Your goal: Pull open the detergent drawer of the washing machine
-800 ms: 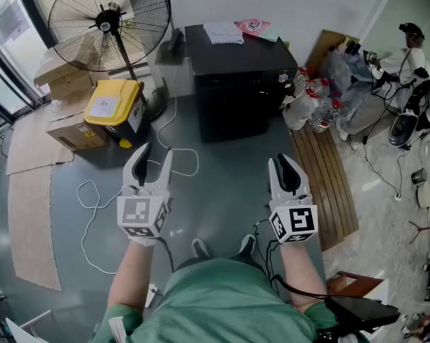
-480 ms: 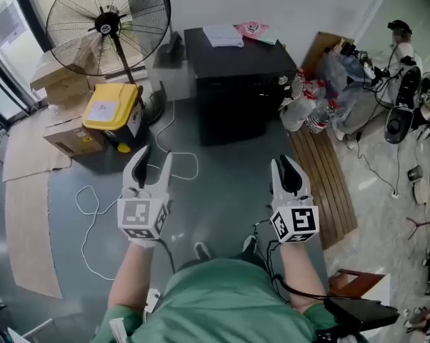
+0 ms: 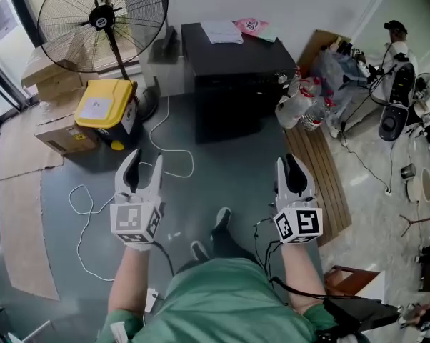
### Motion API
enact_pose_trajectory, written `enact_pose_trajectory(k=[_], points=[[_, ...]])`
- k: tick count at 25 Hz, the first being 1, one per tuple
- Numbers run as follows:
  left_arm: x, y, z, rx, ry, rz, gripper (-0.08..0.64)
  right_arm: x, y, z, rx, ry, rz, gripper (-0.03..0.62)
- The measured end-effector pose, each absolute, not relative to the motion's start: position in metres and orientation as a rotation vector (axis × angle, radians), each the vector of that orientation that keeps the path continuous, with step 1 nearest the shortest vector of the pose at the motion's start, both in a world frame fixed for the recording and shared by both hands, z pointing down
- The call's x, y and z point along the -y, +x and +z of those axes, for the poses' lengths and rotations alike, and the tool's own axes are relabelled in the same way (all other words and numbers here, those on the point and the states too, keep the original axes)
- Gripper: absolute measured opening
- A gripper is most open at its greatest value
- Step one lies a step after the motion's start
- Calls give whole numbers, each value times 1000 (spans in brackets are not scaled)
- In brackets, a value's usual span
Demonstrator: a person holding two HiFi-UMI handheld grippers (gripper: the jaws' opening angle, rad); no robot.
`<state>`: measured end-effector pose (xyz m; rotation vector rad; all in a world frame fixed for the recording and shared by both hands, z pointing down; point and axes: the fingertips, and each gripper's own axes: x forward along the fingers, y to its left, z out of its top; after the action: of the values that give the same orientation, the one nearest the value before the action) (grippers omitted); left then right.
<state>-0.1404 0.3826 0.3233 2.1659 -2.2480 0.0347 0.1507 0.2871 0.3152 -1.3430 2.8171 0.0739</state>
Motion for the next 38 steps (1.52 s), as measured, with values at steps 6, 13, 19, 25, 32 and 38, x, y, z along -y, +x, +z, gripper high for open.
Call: enact_pose_trajectory(k=[6,13,19,25,32,38], points=[[-355,-157,332,2282,2114,100,204,-232,123,336,-2819,-1262,-42,115],[-293,-183,340,2309,2046,202,207,-155,68,355,-2872,-1108,-138,137],[-234,-184,339,2306,2025,242,206,-84,51,375,-2903,-1067,-274,137],[-197,-178,327,2321,2029,265,206,-46,57,378,-2879,-1042,-367,137],[-153,-166,322,2279,2105,296,206,-14,68,387,-2853,-1061,-446,137],[-104,-167,326,2192,2210,286,206,10,77,408,-2817,-1145,-546,137]])
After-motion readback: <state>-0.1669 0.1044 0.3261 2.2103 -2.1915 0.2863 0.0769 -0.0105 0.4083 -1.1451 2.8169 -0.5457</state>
